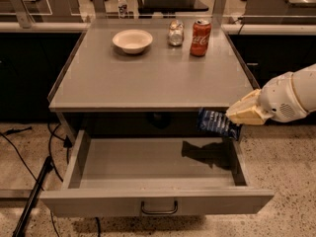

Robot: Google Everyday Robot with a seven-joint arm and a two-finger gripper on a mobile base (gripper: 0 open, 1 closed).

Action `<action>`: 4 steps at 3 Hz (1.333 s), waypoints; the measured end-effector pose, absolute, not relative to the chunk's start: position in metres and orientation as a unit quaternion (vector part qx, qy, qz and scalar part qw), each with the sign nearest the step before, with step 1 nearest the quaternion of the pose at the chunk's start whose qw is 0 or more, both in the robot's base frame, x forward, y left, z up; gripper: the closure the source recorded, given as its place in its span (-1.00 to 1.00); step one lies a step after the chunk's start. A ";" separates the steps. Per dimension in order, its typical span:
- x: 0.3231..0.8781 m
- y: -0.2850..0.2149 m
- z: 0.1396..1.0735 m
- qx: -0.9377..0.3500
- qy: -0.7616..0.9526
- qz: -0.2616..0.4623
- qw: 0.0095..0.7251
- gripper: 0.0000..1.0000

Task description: Place rxbar blueberry into top drawer

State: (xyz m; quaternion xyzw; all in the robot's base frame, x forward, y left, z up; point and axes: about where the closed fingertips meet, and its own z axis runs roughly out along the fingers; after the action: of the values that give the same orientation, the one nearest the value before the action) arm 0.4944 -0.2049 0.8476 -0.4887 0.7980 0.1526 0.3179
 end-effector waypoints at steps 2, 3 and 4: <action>0.493 -0.195 0.796 -0.513 0.787 0.123 0.321 1.00; 0.496 -0.186 0.774 -0.522 0.777 0.119 0.332 1.00; 0.501 -0.174 0.754 -0.529 0.765 0.123 0.346 1.00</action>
Offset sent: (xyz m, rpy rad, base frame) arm -0.0028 0.0111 -0.0730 -0.0862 -0.0761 0.0389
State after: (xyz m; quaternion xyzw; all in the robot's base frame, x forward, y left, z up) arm 0.5013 -0.1743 0.7543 -0.5289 0.7653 0.1230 0.3456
